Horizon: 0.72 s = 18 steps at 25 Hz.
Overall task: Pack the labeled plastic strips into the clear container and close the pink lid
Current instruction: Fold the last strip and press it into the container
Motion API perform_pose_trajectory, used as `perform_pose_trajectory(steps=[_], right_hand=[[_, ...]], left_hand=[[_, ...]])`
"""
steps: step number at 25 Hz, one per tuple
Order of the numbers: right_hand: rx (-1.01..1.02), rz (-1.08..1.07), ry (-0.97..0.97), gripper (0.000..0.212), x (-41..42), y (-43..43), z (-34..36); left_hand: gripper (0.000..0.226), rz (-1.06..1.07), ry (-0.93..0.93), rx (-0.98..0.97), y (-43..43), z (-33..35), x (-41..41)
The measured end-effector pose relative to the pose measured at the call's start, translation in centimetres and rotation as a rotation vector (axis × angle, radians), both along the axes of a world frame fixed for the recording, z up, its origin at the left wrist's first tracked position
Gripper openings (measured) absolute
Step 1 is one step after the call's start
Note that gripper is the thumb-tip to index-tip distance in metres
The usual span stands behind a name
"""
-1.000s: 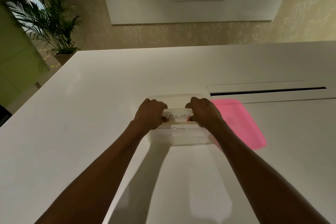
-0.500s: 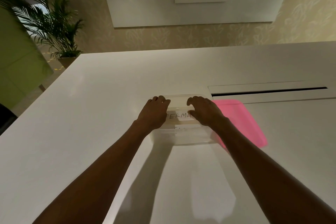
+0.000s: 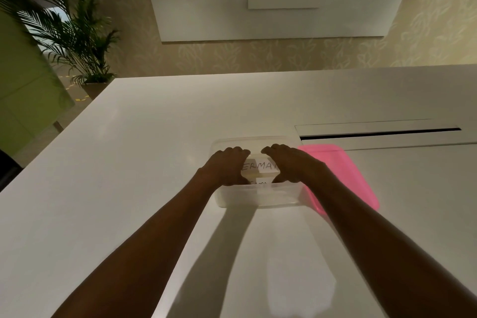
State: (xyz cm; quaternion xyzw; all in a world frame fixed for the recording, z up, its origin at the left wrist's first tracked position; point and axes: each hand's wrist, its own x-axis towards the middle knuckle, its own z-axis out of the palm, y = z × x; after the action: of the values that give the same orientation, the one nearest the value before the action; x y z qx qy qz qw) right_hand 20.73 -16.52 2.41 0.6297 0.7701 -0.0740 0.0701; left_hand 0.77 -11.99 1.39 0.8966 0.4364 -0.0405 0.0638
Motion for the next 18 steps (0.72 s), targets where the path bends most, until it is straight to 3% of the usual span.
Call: perform_pose_trajectory(steps=[3,5,7,10,18], right_hand=[[0.006,-0.012,0.145,0.097,0.8,-0.2,0.5],[0.181,-0.044,0.257,0.088,1.3,-0.5,0.6],[0.370,-0.153,0.244,0.083,1.0,-0.7,0.2],[0.298,-0.307,0.188,0.096,-0.1,-1.0,-1.3],[0.267,-0.325,0.243,0.102,-5.4,-1.7,-2.0]], left_hand=[[0.087,0.020,-0.088,-0.028,0.0,-0.2,-0.1],[0.076,0.063,-0.232,0.107,-0.2,-0.4,-0.2],[0.067,0.137,-0.323,0.256,-0.4,-0.9,-0.3],[0.073,0.215,-0.251,0.241,-0.6,-1.6,-0.2],[0.075,0.247,-0.152,0.246,-1.2,-2.3,-4.8]])
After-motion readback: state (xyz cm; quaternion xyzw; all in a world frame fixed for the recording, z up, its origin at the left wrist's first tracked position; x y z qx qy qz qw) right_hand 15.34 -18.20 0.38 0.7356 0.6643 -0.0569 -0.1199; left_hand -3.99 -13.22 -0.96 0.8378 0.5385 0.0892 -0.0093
